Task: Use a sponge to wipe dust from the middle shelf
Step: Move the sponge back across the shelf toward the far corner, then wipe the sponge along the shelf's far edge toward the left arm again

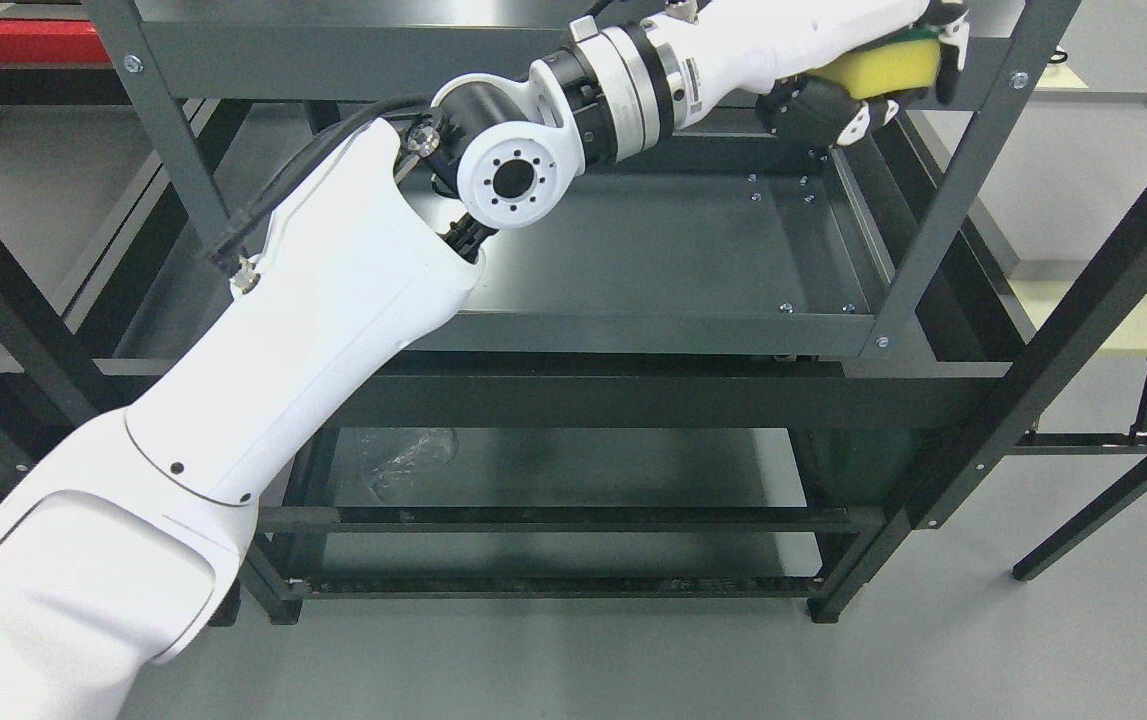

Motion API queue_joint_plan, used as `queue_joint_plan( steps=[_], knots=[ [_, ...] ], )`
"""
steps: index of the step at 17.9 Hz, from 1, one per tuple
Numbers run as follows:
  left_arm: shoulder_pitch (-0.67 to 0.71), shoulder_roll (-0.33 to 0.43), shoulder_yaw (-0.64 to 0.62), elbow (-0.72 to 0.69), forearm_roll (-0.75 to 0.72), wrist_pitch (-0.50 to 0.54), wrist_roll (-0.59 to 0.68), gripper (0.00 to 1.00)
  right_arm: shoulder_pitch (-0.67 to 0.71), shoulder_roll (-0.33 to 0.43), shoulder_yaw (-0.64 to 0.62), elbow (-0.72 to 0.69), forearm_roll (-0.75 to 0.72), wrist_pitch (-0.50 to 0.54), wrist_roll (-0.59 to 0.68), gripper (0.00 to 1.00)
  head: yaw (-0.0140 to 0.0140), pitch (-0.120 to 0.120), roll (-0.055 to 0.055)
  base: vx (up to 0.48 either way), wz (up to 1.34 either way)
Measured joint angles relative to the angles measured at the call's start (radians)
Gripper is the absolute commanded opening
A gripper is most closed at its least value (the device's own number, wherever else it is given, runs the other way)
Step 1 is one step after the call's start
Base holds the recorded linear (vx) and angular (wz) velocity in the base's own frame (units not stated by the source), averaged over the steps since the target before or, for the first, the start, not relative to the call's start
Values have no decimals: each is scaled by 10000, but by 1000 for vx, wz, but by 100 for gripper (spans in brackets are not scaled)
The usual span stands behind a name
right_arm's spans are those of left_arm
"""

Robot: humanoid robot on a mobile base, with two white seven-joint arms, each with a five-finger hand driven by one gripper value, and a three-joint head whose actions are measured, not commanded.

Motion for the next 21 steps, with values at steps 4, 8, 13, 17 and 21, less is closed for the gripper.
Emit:
queue_joint_plan(
  steps=[4, 8, 13, 17, 21],
  knots=[
    [667, -63, 566, 46, -819, -621, -863, 0, 0, 0, 0, 0, 0, -3, 0, 100, 0, 0, 0, 0, 0],
    [1486, -28, 1662, -475, -1209, -786, -2056, 0, 0, 0, 0, 0, 0, -4, 0, 100, 0, 0, 0, 0, 0],
    [2163, 346, 3429, -1278, -1397, -1276, -3315, 0, 0, 0, 0, 0, 0, -4, 0, 100, 0, 0, 0, 0, 0],
    [2714, 759, 5186, -1727, -1448, -2121, -4394, 1, -1, 0, 0, 0, 0, -7, 0, 100, 0, 0, 0, 0, 0],
    [3363, 1214, 7053, -2003, -1305, -2710, -5184, 1, -1, 0, 0, 0, 0, -7, 0, 100, 0, 0, 0, 0, 0]
  ],
)
